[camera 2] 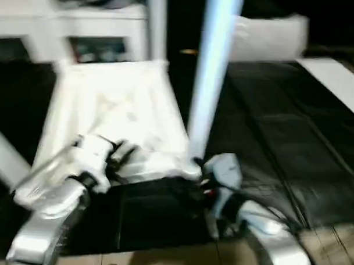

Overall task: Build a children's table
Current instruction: Rotate table base

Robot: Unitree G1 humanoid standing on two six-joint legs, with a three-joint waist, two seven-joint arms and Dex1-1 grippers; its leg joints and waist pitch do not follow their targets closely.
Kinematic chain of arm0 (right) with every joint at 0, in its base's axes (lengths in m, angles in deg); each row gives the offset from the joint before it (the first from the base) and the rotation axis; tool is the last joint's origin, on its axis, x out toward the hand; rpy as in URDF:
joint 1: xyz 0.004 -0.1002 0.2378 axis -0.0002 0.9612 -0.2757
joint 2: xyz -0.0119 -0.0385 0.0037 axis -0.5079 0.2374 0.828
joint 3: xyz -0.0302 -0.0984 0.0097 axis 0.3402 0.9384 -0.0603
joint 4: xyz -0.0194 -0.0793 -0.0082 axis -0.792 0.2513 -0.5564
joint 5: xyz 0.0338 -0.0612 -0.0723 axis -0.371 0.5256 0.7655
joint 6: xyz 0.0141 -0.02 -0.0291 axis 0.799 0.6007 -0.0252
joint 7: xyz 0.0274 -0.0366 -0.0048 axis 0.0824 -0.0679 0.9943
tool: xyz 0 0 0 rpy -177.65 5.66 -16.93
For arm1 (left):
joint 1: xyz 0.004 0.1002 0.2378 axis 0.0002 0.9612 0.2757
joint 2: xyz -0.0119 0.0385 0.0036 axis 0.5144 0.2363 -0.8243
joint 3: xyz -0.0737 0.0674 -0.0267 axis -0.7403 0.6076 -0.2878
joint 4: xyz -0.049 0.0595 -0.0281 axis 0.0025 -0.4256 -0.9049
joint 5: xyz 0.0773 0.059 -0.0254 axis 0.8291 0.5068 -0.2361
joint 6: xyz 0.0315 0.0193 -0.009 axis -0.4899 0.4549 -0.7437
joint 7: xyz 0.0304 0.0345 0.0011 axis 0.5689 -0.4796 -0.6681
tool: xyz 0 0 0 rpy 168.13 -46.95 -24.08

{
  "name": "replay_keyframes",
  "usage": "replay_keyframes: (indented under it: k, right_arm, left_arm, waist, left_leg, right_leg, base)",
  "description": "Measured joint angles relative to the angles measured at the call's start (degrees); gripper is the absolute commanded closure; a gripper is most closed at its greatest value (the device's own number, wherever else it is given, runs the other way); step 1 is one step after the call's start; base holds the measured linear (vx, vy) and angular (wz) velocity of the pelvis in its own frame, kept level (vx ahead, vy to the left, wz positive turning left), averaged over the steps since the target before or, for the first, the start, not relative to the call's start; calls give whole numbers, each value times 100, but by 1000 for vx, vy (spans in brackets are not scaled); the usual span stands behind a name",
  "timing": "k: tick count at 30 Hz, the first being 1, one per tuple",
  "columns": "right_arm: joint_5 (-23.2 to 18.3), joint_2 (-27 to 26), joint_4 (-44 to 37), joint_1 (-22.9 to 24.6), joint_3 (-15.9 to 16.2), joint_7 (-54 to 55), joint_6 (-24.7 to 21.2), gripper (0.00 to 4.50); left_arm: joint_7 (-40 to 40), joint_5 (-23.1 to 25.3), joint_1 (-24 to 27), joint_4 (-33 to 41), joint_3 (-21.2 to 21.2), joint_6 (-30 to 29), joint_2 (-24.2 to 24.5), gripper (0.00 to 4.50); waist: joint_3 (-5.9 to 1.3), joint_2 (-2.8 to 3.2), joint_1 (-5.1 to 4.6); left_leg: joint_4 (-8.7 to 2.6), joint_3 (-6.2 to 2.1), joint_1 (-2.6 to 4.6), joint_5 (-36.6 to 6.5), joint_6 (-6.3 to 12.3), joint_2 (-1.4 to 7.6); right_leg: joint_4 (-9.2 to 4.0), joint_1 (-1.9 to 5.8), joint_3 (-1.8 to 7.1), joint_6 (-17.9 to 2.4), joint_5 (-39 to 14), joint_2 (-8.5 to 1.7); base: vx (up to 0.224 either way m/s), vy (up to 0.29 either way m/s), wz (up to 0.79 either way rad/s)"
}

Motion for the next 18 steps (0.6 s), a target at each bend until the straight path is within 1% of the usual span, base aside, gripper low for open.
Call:
replay_keyframes:
  k: [1,2,3,4,5,6,7,8,9,10,11,13,14,15,16,18]
  right_arm:
    - [0,10,12,1,-28,-11,63,0]
    - [0,11,14,-2,-35,-15,121,0]
    - [-3,2,27,-5,-47,-18,187,0]
    - [-3,-16,43,-4,-62,-14,236,0]
    - [-14,-22,54,-6,-67,-12,270,0]
    - [-75,4,71,-11,-72,-55,272,0]
    - [-142,4,102,-17,-42,-107,248,0]
    - [-187,-17,102,-22,-8,-136,231,0]
    - [-235,-67,103,-26,-10,-140,230,0]
    - [-244,-86,103,-35,-14,-137,231,0]
    - [-246,-94,103,-46,-14,-130,242,0]
    - [-230,-130,115,-117,-14,-67,283,0]
    - [-170,-179,140,-168,-14,25,343,0]
    - [-56,-224,178,-235,-13,184,418,0]
    - [38,-232,206,-243,-26,310,468,0]
    - [117,-237,316,-244,-46,520,427,0]
  left_arm:
    - [8,20,15,1,35,0,-42,313]
    - [8,28,32,7,94,0,-64,313]
    - [21,56,39,49,128,2,-45,313]
    - [41,67,21,70,129,39,-21,313]
    - [59,65,13,99,128,107,20,295]
    - [42,40,1,145,120,196,117,295]
    - [-56,-27,25,201,99,203,223,295]
    - [-153,-93,67,243,84,192,324,295]
    - [-306,-136,127,251,65,157,482,267]
    - [-372,-148,170,252,64,128,524,267]
    - [-487,-188,179,252,78,106,565,260]
    - [-807,-312,179,307,132,46,709,249]
    - [-976,-413,179,356,175,15,794,236]
    - [-1176,-521,179,425,205,-21,910,223]
    - [-1283,-617,179,483,205,-55,969,216]
    - [-1549,-946,225,662,167,-199,1139,213]
  waist:
    - [-5,6,74]
    - [-6,-22,171]
    - [-18,3,309]
    - [-31,22,375]
    - [-46,56,417]
    - [-91,179,437]
    - [-98,191,408]
    - [-95,177,373]
    - [-97,165,335]
    - [-97,168,309]
    - [-96,160,270]
    - [-89,118,172]
    - [-80,90,122]
    - [-65,66,55]
    - [-53,46,29]
    - [-38,-1,-37]
  left_leg:
    - [129,117,-43,-58,131,35]
    - [257,241,-8,-65,175,46]
    - [453,281,-11,-105,244,7]
    - [494,301,5,-107,249,13]
    - [370,302,52,-111,283,53]
    - [146,336,122,-99,73,150]
    - [144,377,160,-93,39,142]
    - [145,384,151,-96,47,119]
    - [174,407,151,-119,84,105]
    - [190,423,151,-133,100,100]
    - [190,438,149,-133,101,84]
    - [188,512,167,-147,76,69]
    - [186,540,171,-147,75,68]
    - [181,548,185,-146,72,68]
    - [167,551,222,-138,58,69]
    - [114,562,257,-129,42,69]
  right_leg:
    - [-1,-3,3,15,-14,-22]
    - [16,-34,93,20,-13,-36]
    - [25,-42,124,37,-12,-95]
    - [27,-45,137,52,-9,-123]
    - [29,-44,141,38,15,-131]
    - [40,-29,107,53,14,-110]
    - [25,-34,165,36,26,-93]
    - [-2,-34,248,7,42,-71]
    - [-28,-29,370,-34,61,-16]
    - [-53,-18,449,-45,71,19]
    - [-72,-17,483,-48,84,16]
    - [-82,-26,579,6,145,9]
    - [-80,-25,608,54,153,6]
    - [-80,-25,618,136,119,4]
    - [-82,-26,620,152,110,5]
    - [-90,-26,628,181,92,5]
  base:
    - [-8,-79,43]
    - [0,0,0]
    - [0,0,0]
    - [0,0,0]
    - [2,82,4]
    - [2,82,4]
    - [11,114,2]
    - [14,137,7]
    - [-3,198,3]
    - [-11,130,1]
    - [-37,105,-4]
    - [-25,34,-2]
    - [-75,31,-11]
    - [-90,27,-15]
    - [-61,2,-10]
    - [0,0,0]
